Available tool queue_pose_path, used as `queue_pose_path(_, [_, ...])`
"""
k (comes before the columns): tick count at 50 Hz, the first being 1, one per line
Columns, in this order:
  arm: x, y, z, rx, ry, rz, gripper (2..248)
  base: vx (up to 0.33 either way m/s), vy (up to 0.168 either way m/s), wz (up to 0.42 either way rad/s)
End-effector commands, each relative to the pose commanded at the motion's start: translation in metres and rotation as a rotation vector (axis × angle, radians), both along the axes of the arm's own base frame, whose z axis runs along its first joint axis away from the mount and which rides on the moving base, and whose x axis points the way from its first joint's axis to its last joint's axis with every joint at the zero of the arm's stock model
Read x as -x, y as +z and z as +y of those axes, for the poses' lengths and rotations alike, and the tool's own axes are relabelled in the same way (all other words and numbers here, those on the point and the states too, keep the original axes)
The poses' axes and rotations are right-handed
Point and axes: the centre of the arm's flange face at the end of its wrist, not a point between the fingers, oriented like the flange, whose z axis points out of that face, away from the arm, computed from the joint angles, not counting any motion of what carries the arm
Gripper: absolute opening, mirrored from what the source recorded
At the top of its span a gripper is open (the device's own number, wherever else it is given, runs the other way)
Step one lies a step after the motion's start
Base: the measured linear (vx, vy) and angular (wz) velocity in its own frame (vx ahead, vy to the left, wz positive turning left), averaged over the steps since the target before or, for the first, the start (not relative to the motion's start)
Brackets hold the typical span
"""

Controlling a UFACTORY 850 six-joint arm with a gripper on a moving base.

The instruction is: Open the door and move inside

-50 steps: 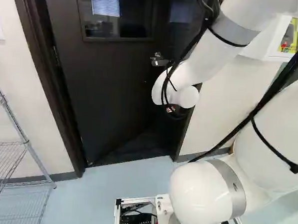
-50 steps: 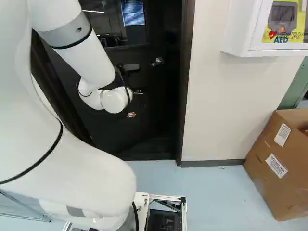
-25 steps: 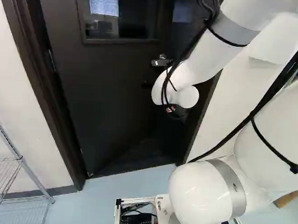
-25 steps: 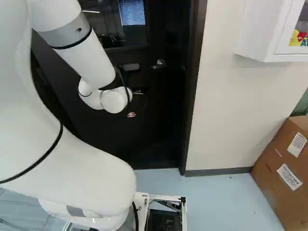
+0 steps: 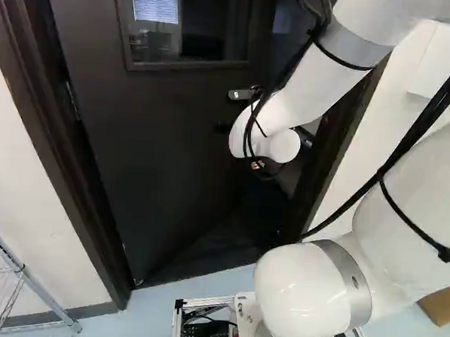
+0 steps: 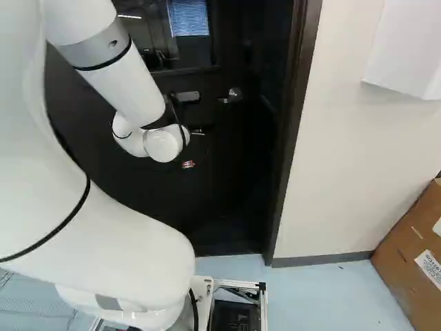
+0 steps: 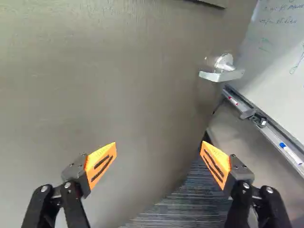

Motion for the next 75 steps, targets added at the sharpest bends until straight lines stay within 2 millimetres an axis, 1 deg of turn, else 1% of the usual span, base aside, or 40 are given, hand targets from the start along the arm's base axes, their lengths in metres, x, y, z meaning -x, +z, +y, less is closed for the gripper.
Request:
queue_pose_path(27, [-0.001, 0.000, 0.001, 0.000, 0.001, 0.000, 247, 0.156, 0.090, -0.024])
queue_pose_path(49, [-0.003, 0.000, -0.001, -0.026, -0.037, 0.003, 247, 0.008, 0.006, 0.003])
queue_pose_path(61, [-0.009, 0.001, 0.003, -0.059, -0.070, 0.007, 247, 0.000, 0.000, 0.000])
queue_pose_path(75, [-0.023, 0.002, 0.016, -0.092, -0.088, 0.015, 247, 0.000, 0.000, 0.000])
